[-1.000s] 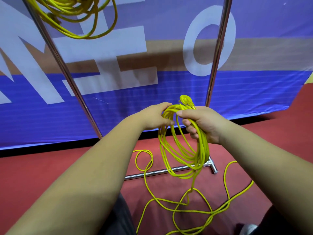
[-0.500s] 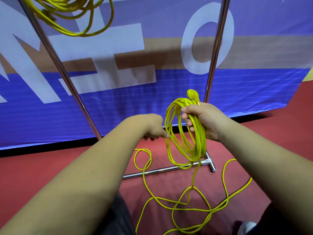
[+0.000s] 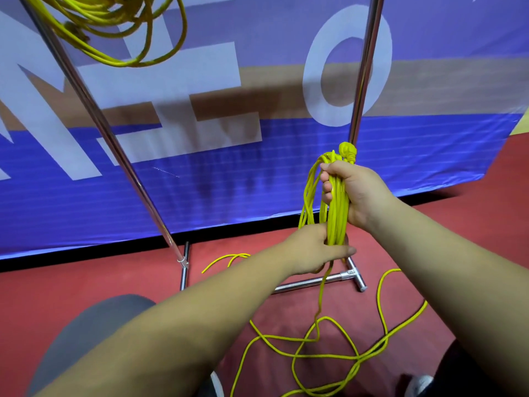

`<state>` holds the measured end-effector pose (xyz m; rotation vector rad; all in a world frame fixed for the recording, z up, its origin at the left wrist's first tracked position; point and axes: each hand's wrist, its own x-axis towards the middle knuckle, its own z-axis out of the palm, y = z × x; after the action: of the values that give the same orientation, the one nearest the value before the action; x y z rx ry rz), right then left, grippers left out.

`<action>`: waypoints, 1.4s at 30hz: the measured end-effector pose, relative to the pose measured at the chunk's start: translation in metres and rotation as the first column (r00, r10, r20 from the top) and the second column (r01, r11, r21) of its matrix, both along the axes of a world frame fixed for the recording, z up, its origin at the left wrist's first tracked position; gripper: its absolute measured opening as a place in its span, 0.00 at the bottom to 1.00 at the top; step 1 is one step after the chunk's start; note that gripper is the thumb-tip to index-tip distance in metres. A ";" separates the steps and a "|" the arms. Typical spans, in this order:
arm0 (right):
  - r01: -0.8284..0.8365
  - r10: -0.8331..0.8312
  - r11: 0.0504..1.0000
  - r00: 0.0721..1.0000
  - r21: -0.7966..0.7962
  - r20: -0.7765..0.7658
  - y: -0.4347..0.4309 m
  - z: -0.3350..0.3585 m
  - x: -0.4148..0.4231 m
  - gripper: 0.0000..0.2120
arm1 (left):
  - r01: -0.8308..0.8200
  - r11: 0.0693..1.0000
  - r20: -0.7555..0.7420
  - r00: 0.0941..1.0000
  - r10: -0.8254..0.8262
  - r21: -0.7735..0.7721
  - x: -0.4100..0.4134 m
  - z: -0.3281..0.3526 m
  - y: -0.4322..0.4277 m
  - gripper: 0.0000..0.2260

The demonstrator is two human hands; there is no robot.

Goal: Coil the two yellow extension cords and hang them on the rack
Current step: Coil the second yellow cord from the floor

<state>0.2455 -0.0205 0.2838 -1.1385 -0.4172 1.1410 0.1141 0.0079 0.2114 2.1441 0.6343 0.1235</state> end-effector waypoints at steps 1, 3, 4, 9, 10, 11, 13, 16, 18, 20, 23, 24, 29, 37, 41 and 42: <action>0.002 -0.002 1.000 1.000 -0.002 -0.029 -0.001 0.002 0.001 0.05 | 0.004 1.000 0.006 1.000 -0.004 0.006 0.000 0.000 0.001 0.09; 0.000 0.000 1.000 0.997 -0.001 -0.073 -0.002 0.006 0.004 0.07 | 0.010 1.000 0.004 1.000 -0.010 0.015 0.000 0.000 0.004 0.10; -0.013 0.013 1.000 0.997 0.000 -0.078 -0.003 0.007 0.006 0.07 | 0.001 1.000 0.007 1.000 -0.001 0.027 0.000 0.000 0.006 0.10; -0.113 0.112 0.994 0.990 -0.005 -0.084 -0.006 0.009 0.007 0.06 | -0.107 0.993 0.042 0.994 0.105 0.048 0.005 -0.004 0.010 0.13; -0.118 0.117 0.993 0.990 -0.009 -0.074 -0.006 0.009 0.007 0.06 | -0.111 0.993 0.033 0.993 0.110 0.043 0.006 -0.005 0.010 0.15; -0.114 0.113 0.993 0.992 -0.016 -0.061 -0.005 0.008 0.007 0.06 | -0.106 0.994 0.021 0.994 0.105 0.037 0.007 -0.006 0.009 0.16; -0.100 0.099 0.994 0.994 -0.032 -0.034 -0.003 0.005 0.010 0.07 | -0.097 0.993 0.019 0.995 0.096 0.062 0.010 -0.005 0.006 0.16; -0.053 0.054 0.997 0.998 -0.046 0.012 -0.002 0.002 0.015 0.09 | -0.102 0.960 0.100 0.992 0.078 0.260 0.014 -0.005 0.004 0.18; -0.011 0.012 0.999 0.999 -0.041 0.034 -0.002 0.003 0.017 0.11 | -0.185 0.897 0.038 0.982 0.186 0.401 0.014 -0.004 0.004 0.29; 0.032 -0.031 0.999 0.999 -0.031 0.038 -0.003 0.005 0.020 0.11 | -0.278 0.823 -0.100 0.923 0.372 0.495 0.010 -0.009 0.003 0.41; 0.084 -0.084 0.996 0.996 -0.015 0.019 -0.006 0.007 0.027 0.10 | -0.441 0.799 -0.388 0.708 0.589 0.408 0.003 -0.025 0.007 0.52; 0.096 -0.096 0.995 0.995 -0.006 -0.005 -0.007 0.009 0.030 0.10 | -0.437 0.829 -0.514 0.651 0.559 0.349 0.002 -0.031 0.010 0.55; 0.117 -0.107 0.992 0.977 0.047 -0.186 -0.010 0.020 0.043 0.12 | 0.014 0.984 -0.766 0.631 0.127 0.176 -0.016 -0.068 0.019 0.41; 0.056 -0.027 0.993 0.967 0.108 -0.254 -0.021 0.035 0.060 0.10 | 0.298 0.945 -0.750 0.593 -0.292 -0.132 -0.042 -0.098 0.032 0.17; 0.040 -0.008 0.992 0.968 0.123 -0.249 -0.027 0.040 0.067 0.08 | 0.249 0.956 -0.762 0.586 -0.276 -0.155 -0.051 -0.100 0.045 0.16; 0.041 -0.009 0.991 0.969 0.127 -0.247 -0.028 0.041 0.068 0.09 | 0.222 0.966 -0.763 0.600 -0.241 -0.130 -0.052 -0.099 0.048 0.15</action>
<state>0.3137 -0.0485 0.3249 -0.8725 -0.2793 1.1982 0.0623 0.0556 0.1121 2.1805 0.8074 -1.0199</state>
